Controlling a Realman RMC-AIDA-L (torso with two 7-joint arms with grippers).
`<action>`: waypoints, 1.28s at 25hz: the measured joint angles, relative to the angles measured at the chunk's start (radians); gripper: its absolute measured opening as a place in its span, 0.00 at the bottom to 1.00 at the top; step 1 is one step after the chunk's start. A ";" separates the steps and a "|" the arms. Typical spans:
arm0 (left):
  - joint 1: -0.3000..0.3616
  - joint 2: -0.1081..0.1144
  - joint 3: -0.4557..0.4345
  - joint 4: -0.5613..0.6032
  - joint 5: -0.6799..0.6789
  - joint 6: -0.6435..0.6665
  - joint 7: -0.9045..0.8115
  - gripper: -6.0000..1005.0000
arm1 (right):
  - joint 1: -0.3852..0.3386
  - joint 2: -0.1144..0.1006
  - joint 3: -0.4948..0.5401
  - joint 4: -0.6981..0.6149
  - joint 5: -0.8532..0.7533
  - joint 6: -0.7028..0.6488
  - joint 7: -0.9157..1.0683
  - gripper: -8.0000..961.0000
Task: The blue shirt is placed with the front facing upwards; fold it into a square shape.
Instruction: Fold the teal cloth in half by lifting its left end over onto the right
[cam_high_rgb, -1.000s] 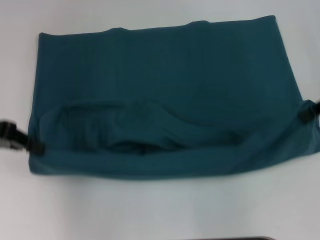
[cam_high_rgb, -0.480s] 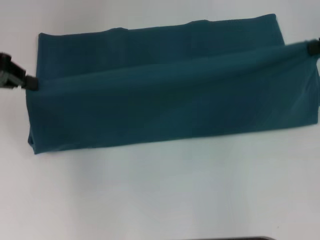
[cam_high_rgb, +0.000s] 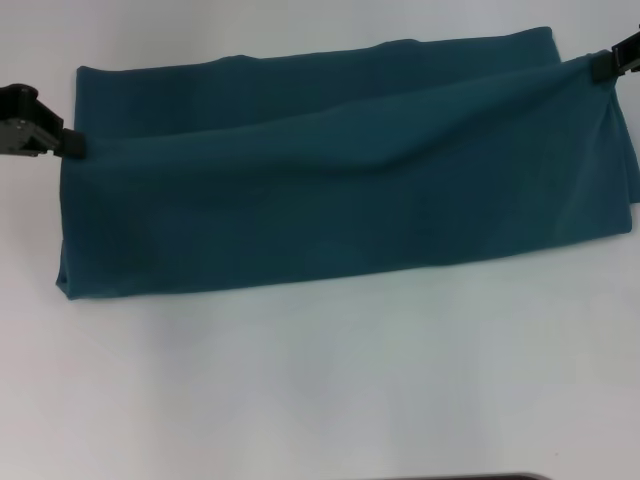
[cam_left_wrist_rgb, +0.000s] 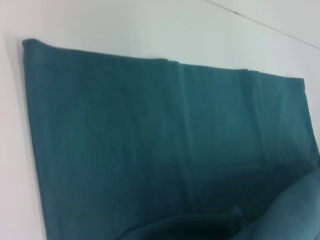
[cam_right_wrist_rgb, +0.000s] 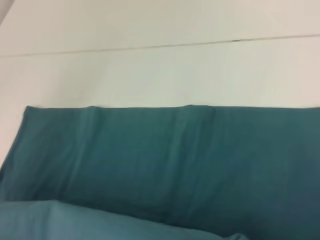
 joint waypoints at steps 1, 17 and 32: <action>0.000 -0.002 0.002 0.000 0.000 -0.006 0.000 0.03 | -0.004 0.000 -0.001 0.003 -0.002 0.011 0.004 0.15; -0.105 -0.004 0.076 0.067 0.004 -0.176 -0.077 0.04 | -0.025 0.008 -0.006 0.049 -0.014 0.185 0.027 0.17; -0.215 -0.027 0.134 0.147 0.103 -0.452 -0.125 0.05 | -0.001 0.056 -0.144 0.089 -0.042 0.508 0.045 0.19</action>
